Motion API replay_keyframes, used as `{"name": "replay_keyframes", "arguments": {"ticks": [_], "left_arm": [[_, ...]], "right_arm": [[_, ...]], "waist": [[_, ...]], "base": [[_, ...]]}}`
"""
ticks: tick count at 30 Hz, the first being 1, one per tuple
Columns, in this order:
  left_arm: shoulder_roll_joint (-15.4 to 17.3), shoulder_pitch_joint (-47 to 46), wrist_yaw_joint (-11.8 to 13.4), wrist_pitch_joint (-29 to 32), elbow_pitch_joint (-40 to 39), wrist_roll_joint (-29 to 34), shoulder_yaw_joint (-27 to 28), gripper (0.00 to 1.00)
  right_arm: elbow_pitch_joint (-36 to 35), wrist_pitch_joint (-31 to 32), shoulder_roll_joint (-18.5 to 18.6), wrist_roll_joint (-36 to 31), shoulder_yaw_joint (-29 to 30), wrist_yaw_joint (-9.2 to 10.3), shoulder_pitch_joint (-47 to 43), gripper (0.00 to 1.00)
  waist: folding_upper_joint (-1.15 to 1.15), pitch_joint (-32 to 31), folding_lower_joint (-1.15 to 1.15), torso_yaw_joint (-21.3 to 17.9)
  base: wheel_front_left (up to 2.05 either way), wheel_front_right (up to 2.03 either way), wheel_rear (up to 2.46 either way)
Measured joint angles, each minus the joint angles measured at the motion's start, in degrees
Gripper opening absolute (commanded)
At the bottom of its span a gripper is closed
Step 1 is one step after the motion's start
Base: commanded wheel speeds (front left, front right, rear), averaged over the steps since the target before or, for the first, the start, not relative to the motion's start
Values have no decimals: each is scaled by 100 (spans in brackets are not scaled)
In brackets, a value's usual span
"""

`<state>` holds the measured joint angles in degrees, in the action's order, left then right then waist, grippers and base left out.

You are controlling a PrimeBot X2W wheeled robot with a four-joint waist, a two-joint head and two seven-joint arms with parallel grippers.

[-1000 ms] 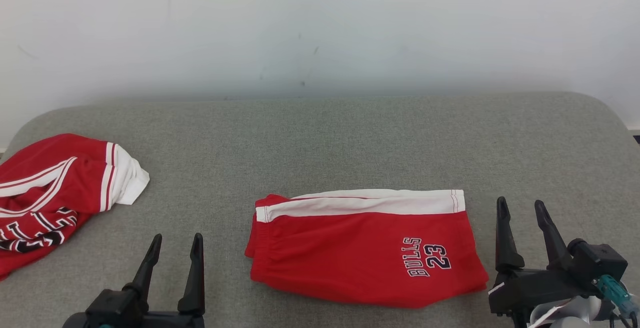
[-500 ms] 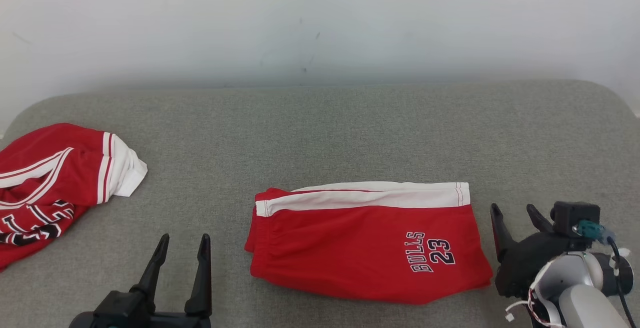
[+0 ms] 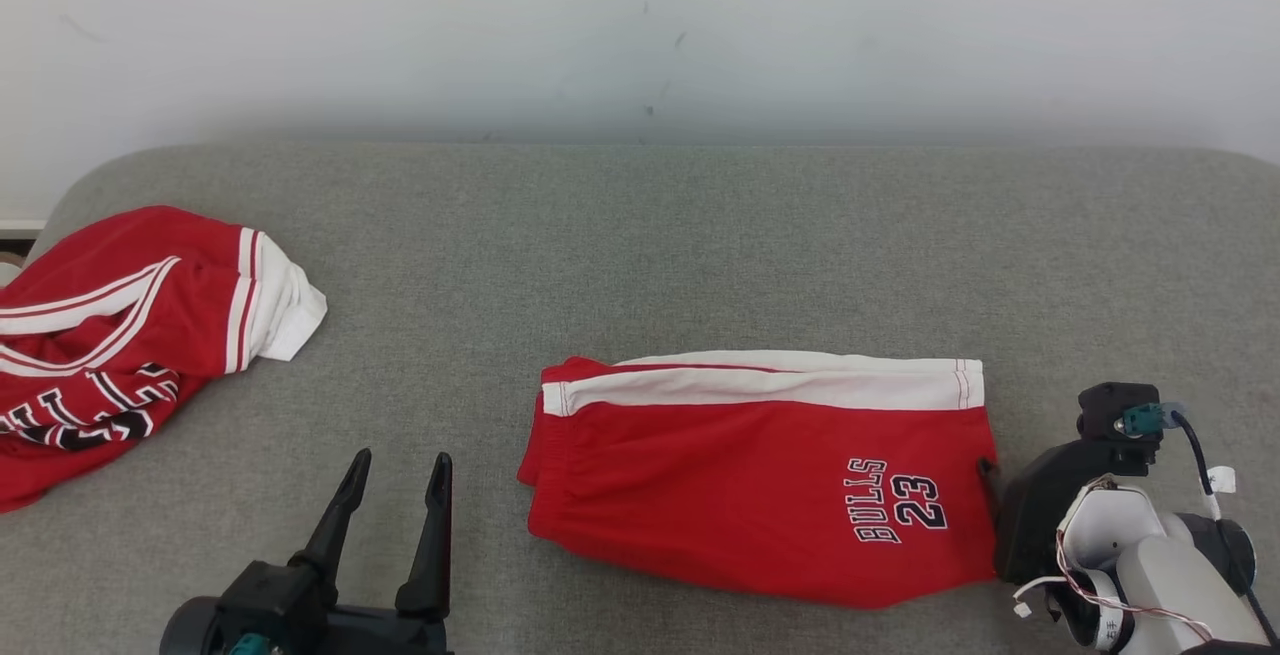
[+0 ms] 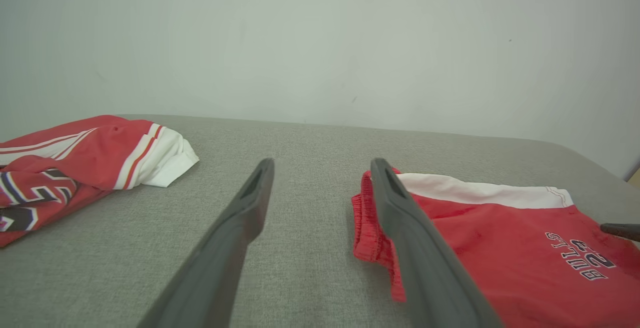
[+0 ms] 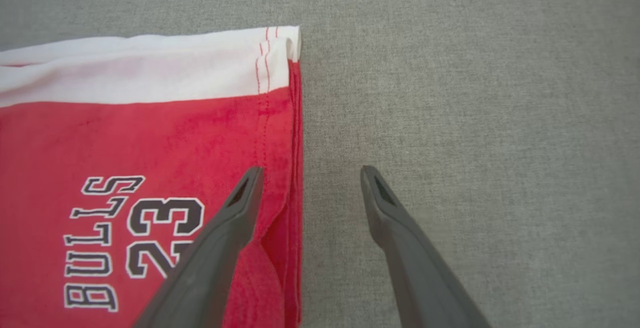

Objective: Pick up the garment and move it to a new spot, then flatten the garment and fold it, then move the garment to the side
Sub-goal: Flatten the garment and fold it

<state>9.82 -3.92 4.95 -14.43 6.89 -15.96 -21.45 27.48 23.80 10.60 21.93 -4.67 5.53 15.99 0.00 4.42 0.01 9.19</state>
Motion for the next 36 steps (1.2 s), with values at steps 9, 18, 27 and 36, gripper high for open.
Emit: {"name": "replay_keyframes", "arguments": {"ticks": [9,18,27,36], "left_arm": [[8,4,0,0,5,0,46,100],[4,5,-1,0,4,0,55,100],[3,-5,-44,0,9,31,56,100],[5,-43,-45,0,68,31,108,100]], "right_arm": [[266,331,-92,125,-64,-7,108,100],[435,458,-113,177,-38,-7,330,100],[677,550,-159,219,-34,-8,582,0],[829,546,-165,226,-25,-51,681,0]], "waist": [[0,8,0,52],[0,44,0,35],[0,89,0,14],[0,95,0,9]], "base": [[0,0,0],[0,0,0],[0,0,0],[0,0,0]]}}
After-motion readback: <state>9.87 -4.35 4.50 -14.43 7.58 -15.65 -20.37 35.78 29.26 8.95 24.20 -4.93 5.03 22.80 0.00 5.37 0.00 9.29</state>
